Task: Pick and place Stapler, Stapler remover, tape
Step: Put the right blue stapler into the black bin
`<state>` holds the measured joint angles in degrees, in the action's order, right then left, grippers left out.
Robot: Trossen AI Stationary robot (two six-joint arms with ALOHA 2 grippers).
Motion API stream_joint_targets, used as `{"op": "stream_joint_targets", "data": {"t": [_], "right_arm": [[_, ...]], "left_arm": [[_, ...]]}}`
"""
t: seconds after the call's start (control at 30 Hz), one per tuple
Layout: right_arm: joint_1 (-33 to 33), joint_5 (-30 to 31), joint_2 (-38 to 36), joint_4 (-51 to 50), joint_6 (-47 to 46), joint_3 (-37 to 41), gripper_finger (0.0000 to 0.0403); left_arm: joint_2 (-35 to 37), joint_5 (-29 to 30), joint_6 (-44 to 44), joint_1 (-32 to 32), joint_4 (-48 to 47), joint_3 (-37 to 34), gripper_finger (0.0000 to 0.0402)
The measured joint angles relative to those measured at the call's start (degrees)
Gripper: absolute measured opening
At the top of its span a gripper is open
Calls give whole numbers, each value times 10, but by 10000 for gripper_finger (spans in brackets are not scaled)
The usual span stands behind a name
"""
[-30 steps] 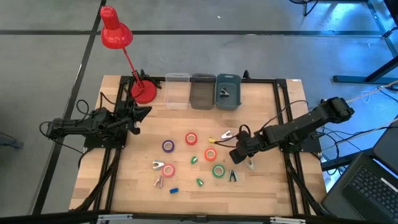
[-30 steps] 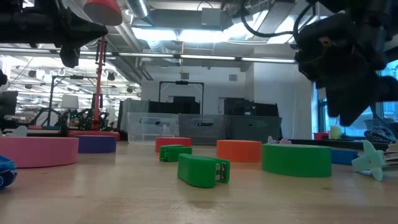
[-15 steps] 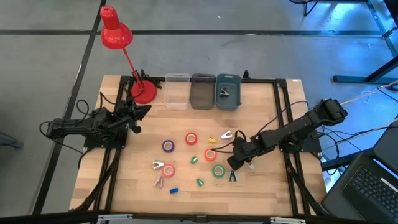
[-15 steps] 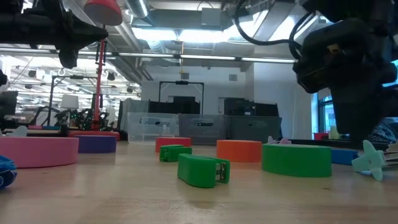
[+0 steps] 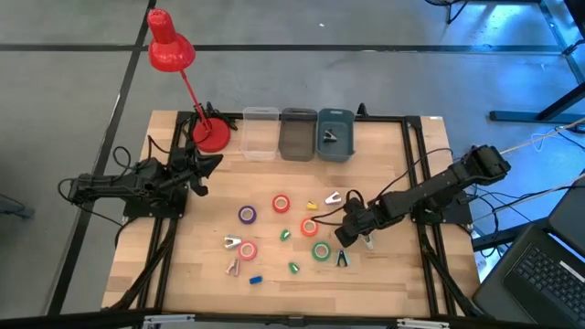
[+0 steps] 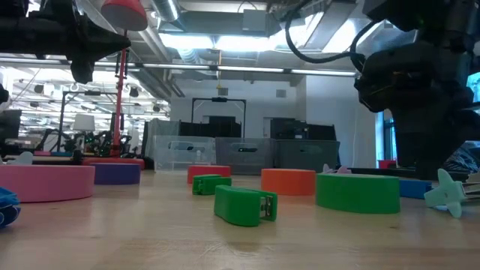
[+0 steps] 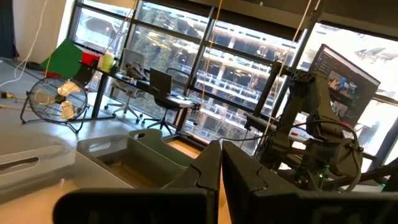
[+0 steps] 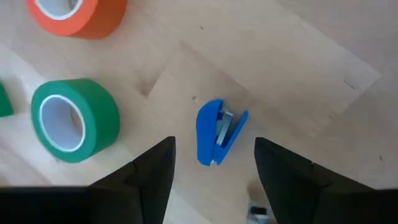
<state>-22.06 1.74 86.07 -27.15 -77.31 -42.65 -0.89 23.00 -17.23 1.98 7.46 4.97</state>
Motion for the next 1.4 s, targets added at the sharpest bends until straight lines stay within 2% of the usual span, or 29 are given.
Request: {"op": "stream_joint_targets", "data": {"t": [0.37,0.47,0.67,0.9,1.13,1.4], "right_arm": [[0,-8,63,22,11,-4,213],[0,0,57,14,5,-2,178],[0,10,51,19,0,0,47],[0,11,46,9,14,-7,49],[34,12,14,-23,118,-84,49],[169,-4,9,-47,381,-233,49]], "left_arm": [[0,0,0,0,0,0,8],[0,0,0,0,-5,0,8],[0,0,0,0,-22,0,8],[0,0,-1,0,-22,0,8],[0,0,-2,0,-21,0,8],[0,1,-1,0,-21,0,8]]}}
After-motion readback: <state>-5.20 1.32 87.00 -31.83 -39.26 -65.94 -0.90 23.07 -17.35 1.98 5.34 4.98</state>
